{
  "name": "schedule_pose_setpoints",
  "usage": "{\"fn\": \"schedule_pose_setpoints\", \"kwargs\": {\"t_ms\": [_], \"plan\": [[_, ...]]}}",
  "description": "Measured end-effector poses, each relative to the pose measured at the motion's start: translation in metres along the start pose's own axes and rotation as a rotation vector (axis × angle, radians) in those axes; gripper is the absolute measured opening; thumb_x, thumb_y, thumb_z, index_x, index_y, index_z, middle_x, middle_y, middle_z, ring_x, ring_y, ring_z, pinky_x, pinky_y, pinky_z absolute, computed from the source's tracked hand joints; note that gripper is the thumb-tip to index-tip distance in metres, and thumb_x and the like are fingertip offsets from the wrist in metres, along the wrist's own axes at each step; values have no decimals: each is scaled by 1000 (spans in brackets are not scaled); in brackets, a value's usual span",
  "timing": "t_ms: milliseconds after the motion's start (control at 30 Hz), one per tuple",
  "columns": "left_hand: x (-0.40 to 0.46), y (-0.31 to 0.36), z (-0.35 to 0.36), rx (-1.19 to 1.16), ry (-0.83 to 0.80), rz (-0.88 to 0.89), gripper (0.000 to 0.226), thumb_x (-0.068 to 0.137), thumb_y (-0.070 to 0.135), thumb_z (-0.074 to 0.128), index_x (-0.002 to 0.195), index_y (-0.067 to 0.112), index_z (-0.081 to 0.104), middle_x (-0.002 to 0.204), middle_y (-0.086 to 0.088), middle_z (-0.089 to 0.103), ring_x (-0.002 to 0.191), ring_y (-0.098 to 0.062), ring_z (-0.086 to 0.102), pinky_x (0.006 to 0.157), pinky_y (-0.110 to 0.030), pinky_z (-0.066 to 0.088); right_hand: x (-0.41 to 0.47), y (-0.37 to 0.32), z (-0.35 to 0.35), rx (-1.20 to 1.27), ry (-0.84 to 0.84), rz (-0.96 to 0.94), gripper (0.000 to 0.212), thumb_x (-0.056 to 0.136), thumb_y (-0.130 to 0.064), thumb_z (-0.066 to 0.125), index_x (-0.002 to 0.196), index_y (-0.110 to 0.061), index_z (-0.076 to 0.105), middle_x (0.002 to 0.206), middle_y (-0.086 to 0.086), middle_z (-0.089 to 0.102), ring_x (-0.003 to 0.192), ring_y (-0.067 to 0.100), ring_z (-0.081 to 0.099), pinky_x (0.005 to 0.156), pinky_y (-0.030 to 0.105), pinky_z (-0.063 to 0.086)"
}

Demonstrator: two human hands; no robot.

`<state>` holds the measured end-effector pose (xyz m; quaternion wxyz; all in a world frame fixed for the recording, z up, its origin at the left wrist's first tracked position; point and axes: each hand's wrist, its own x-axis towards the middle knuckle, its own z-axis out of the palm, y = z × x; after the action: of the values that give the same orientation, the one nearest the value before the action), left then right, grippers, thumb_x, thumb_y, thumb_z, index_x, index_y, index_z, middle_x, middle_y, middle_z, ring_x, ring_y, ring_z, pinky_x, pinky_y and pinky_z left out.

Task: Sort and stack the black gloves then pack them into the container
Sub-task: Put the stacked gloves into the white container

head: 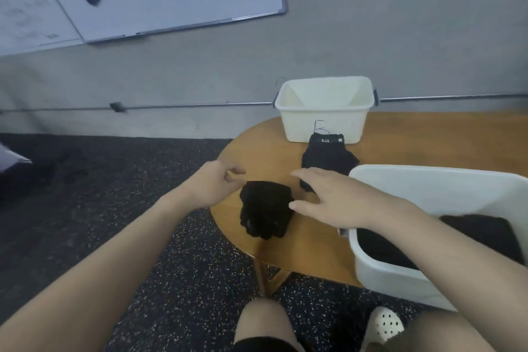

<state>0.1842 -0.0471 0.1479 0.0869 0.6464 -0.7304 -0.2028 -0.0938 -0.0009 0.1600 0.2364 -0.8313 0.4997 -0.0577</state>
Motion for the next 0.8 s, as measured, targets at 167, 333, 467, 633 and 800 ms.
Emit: {"fn": "schedule_pose_setpoints", "kwargs": {"t_ms": [167,333,467,633,800], "plan": [[26,-5,17,34,-153,27,52,100,43,62,149,31,48,147,-1,54,127,-17,51,98,-30,42,32,1,5,-130,-182,-9,68,101,-56,52,159,-30,29,157,-7,41,135,17,49,107,36,46],[69,-23,35,36,-405,82,69,92,57,68,151,30,45,150,8,52,136,-17,48,113,-38,39,67,16,11,-179,-259,41,75,99,-51,62,160,-25,27,157,-5,38,137,20,47,109,41,45],[99,-38,41,-8,-486,90,54,85,54,77,133,36,58,127,16,62,118,-11,58,104,-37,47,87,27,16,-174,-310,76,80,99,-52,60,163,-25,19,161,-6,32,140,19,44,111,38,44],[122,-47,47,-35,-597,45,70,60,61,92,120,41,64,117,22,68,112,-7,62,103,-36,50,115,30,16,-162,-376,104,81,100,-57,56,163,-23,18,165,-6,27,142,18,42,114,35,40],[121,-43,46,6,-679,82,61,59,61,91,110,31,74,103,14,77,100,-9,70,99,-41,55,132,34,18,-135,-397,93,92,96,-61,58,165,-24,9,170,-11,14,153,15,27,119,29,31]]}}
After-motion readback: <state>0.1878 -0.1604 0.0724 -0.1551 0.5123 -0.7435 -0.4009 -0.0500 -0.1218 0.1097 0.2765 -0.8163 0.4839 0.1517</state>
